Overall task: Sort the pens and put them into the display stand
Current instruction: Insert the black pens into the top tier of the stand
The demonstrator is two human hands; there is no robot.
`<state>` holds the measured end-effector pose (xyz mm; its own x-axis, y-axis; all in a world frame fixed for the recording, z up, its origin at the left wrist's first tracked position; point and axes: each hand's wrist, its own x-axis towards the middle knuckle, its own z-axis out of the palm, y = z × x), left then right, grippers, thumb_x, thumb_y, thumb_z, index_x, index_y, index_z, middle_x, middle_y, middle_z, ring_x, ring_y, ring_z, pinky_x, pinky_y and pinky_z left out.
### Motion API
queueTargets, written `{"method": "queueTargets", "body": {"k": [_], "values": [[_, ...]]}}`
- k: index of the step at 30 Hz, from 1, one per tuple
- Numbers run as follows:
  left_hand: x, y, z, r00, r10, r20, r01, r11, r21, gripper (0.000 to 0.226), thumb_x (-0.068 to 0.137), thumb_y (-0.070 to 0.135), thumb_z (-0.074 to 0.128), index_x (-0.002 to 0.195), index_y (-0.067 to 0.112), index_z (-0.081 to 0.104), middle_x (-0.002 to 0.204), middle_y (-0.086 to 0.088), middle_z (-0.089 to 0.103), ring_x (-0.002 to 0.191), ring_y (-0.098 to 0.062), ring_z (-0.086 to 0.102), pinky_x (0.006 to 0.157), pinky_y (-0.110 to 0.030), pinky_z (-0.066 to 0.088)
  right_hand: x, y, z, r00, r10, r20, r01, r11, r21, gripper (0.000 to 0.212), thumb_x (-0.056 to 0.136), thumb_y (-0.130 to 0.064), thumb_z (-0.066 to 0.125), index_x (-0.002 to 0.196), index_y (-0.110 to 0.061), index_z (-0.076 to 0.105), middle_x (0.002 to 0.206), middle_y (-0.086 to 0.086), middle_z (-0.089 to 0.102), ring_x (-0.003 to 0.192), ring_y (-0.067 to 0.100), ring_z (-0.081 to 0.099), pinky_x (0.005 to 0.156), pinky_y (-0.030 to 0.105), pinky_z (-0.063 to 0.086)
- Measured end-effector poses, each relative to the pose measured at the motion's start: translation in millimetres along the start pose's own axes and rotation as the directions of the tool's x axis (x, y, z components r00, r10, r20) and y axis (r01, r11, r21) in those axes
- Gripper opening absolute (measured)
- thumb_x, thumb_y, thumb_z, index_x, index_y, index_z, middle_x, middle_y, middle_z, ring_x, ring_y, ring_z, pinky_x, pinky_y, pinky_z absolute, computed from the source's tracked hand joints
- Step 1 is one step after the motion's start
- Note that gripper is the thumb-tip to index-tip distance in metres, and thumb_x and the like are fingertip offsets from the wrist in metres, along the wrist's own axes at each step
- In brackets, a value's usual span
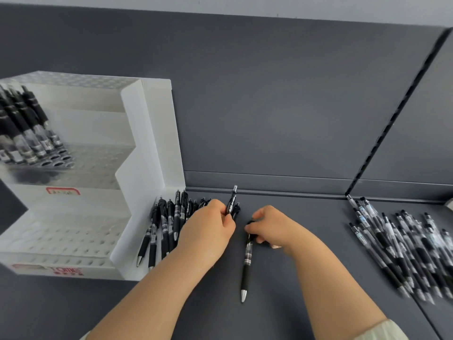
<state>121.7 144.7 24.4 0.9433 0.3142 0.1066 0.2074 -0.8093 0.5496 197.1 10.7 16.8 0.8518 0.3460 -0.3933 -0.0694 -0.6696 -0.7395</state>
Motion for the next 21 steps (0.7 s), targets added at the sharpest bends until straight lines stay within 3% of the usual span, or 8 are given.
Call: {"method": "queueTargets", "body": {"k": [2,6,9,13,18,21], "values": [[-2.7,-4.7,-12.4,1.000,0.013,-0.026,-0.015,0.995,-0.101,0.019,0.093,0.027,0.047,0.111,0.021,0.052,0.091,0.008,0.064,0.084,-0.015,0.061,0.080,-0.034,0.049,-6.2,-5.9,-2.3,1.000,0.005,-0.023,-0.003,0.993,0.114,0.031,0.086,-0.015,0.061,0.114,-0.006,0.052,0.069,0.011,0.053,0.060,0.020,0.043,0.045,0.024,0.026],[-8.0,-15.8,-39.2,0.997,0.049,-0.054,-0.062,0.953,-0.295,0.026,0.091,0.024,0.055,0.117,0.027,0.052,0.090,0.013,0.064,0.078,-0.001,0.059,0.065,-0.006,0.041,-19.7,-31.9,-4.0,0.983,-0.096,-0.156,0.132,0.961,0.244,0.022,0.086,-0.014,0.065,0.107,-0.013,0.058,0.076,0.001,0.060,0.058,0.008,0.053,0.045,0.018,0.036],[-14.0,-23.6,-61.9,0.994,0.086,-0.067,-0.106,0.915,-0.390,0.017,0.090,0.027,0.057,0.106,0.033,0.055,0.086,0.013,0.065,0.078,0.000,0.060,0.067,-0.010,0.044,-36.2,-61.4,-4.4,0.940,-0.199,-0.278,0.271,0.930,0.250,0.007,0.086,-0.014,0.065,0.089,-0.020,0.064,0.074,-0.003,0.063,0.056,0.004,0.055,0.048,0.015,0.038],[-23.4,-40.2,-107.0,0.977,0.158,-0.144,-0.208,0.852,-0.481,0.011,0.089,0.034,0.055,0.099,0.037,0.059,0.087,0.018,0.067,0.081,0.005,0.060,0.069,-0.007,0.045,-64.4,-108.5,7.2,0.863,-0.289,-0.414,0.397,0.895,0.204,0.007,0.084,-0.022,0.069,0.086,-0.027,0.067,0.072,-0.010,0.068,0.059,-0.001,0.062,0.054,0.015,0.039],[-28.0,-72.2,-172.4,0.956,0.221,-0.195,-0.289,0.830,-0.477,0.012,0.084,0.038,0.060,0.095,0.040,0.065,0.089,0.031,0.065,0.075,-0.017,0.062,0.071,-0.018,0.049,-92.8,-174.8,32.5,0.748,-0.444,-0.493,0.584,0.793,0.172,0.005,0.082,-0.022,0.068,0.083,-0.027,0.069,0.066,-0.010,0.068,0.052,0.008,0.054,0.057,0.020,0.044],[-26.0,-98.4,-207.5,0.944,0.240,-0.226,-0.323,0.811,-0.488,0.009,0.081,0.035,0.062,0.088,0.041,0.066,0.085,0.031,0.066,0.077,-0.005,0.063,0.069,-0.019,0.050,-101.6,-213.0,52.1,0.670,-0.552,-0.497,0.693,0.706,0.149,0.007,0.083,-0.020,0.066,0.082,-0.025,0.069,0.066,-0.004,0.068,0.051,0.011,0.053,0.056,0.018,0.046]]}}
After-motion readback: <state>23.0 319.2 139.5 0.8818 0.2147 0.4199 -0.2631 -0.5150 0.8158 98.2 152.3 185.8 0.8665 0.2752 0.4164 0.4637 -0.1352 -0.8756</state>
